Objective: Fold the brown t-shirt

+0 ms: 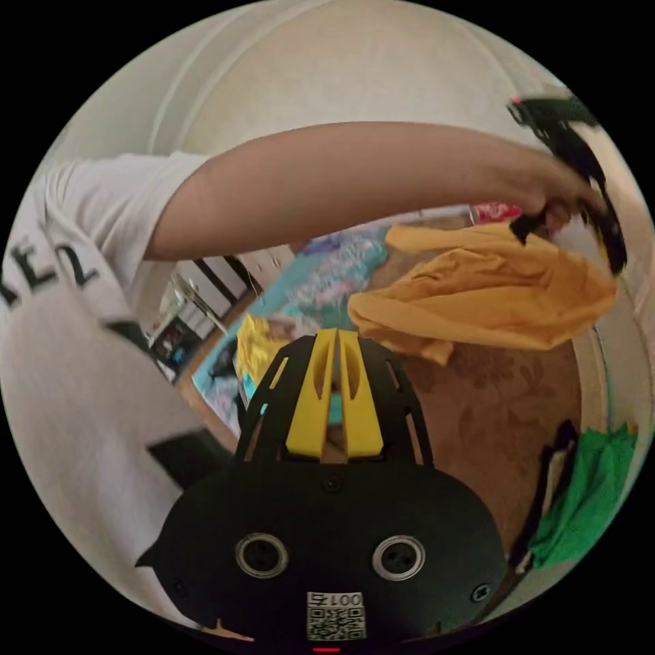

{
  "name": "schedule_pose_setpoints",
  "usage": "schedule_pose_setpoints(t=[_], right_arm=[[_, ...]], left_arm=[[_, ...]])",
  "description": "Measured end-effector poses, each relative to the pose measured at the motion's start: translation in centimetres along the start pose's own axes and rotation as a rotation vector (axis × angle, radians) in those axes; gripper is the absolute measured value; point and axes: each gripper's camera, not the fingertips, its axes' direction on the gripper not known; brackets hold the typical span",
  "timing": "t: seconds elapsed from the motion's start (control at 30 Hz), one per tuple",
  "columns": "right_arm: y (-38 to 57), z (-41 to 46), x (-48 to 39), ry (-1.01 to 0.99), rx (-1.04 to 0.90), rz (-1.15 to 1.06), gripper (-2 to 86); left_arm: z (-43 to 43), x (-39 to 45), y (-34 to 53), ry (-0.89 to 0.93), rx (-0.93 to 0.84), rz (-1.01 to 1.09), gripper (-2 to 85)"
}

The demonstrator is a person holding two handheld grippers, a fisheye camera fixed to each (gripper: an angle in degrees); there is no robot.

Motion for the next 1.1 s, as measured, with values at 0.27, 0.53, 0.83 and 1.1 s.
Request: schedule_pose_setpoints(t=[0.27,0.53,0.83,1.1], right_arm=[[5.2,9.1,8.8,0.247,-0.442,0.008,3.2],[-3.9,25.9,27.3,0.522,-0.477,-0.096,7.7],[-7.4,43.9,37.2,0.643,-0.703,-0.176,5.5],[-6.7,39.5,36.1,0.688,-0.489,-0.097,1.4]], left_arm=[[21.2,3.9,12.2,0.176,-0.24,-0.628,1.4],[28.5,-0.1,16.3,-0.172,-0.158,-1.101,5.9],[37.1,1.8,14.1,-0.224,-0.263,-1.111,0.2],[32.9,10.5,17.7,-0.314,-0.142,-1.114,-0.8]])
